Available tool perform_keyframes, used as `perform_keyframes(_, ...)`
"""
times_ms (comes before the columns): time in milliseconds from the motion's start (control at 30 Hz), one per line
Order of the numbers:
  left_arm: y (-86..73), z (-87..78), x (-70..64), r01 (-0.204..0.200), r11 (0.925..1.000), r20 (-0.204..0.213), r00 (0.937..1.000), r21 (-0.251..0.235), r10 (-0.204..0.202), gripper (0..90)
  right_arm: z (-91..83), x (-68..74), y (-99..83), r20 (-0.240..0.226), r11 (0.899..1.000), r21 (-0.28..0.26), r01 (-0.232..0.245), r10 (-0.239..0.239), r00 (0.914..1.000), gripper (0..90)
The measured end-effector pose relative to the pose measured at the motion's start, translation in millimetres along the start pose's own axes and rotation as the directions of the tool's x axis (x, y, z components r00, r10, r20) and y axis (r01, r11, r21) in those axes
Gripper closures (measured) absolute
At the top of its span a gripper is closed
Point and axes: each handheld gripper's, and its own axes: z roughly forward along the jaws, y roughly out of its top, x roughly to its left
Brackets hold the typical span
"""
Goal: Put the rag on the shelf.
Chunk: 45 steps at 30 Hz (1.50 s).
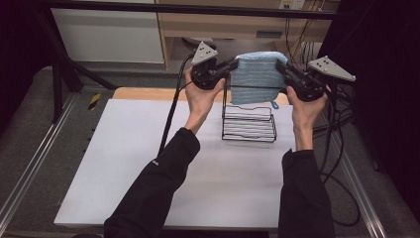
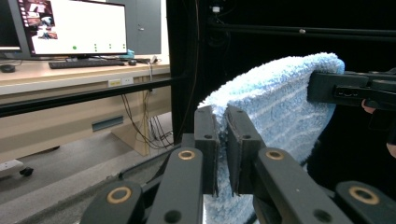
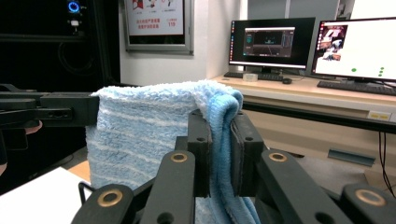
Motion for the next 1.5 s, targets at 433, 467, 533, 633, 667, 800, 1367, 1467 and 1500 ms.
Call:
perform_keyframes(433, -7.5, -6.7, -9.0, -0.023, 0.9995, 0.054, 0.9983, 0.023, 0.022, 83.8, -15.7, -0.3, -11.5, -0.018, 1.0, 0.028, 0.0, 0.001, 0.9998, 79.9)
perform_keyframes(467, -7.9, -7.3, -10.0, -0.026, 0.9994, 0.058, 0.998, 0.023, 0.025, 83.8, -16.8, -0.2, -11.8, -0.017, 1.0, 0.029, 0.0, 0.0, 0.9998, 79.8)
perform_keyframes(533, -8.2, -8.7, -11.3, -0.031, 0.9991, 0.065, 0.9975, 0.029, 0.029, 83.8, -20.2, -0.5, -13.0, -0.022, 0.999, 0.035, 0.006, -0.005, 0.9997, 79.2)
perform_keyframes(633, -8.9, -10.8, -13.8, -0.036, 0.9988, 0.078, 0.9964, 0.033, 0.034, 83.8, -22.4, -0.8, -14.2, -0.024, 0.999, 0.039, 0.015, -0.014, 0.9996, 78.8)
perform_keyframes(667, -9.3, -11.6, -15.0, -0.041, 0.9985, 0.081, 0.996, 0.036, 0.038, 83.9, -23.5, -0.9, -14.9, -0.023, 0.999, 0.04, 0.018, -0.017, 0.9996, 78.7)
perform_keyframes(800, -12.8, -15.0, -20.9, -0.06, 0.9966, 0.088, 0.9946, 0.056, 0.055, 83.9, -29.0, -1.9, -20.0, -0.033, 0.998, 0.052, 0.02, -0.018, 0.9993, 76.6)
perform_keyframes(1367, -25.2, -22.6, -31.5, -0.075, 0.9894, 0.097, 0.9933, 0.125, 0.063, 84.2, -50.9, 6.7, -13.5, -0.082, 0.994, 0.113, 0.005, 0.004, 0.9966, 50.0)
perform_keyframes(1467, -27.6, -23.1, -32.7, -0.085, 0.9875, 0.1, 0.9924, 0.133, 0.072, 84.2, -53.6, 10.2, -4.6, -0.085, 0.995, 0.097, 0.002, 0.006, 0.9964, 48.1)
perform_keyframes(1500, -28.4, -23.3, -33.1, -0.088, 0.9868, 0.101, 0.9921, 0.136, 0.074, 84.1, -53.1, 11.0, -2.2, -0.088, 0.995, 0.096, 0.001, 0.007, 0.9961, 48.0)
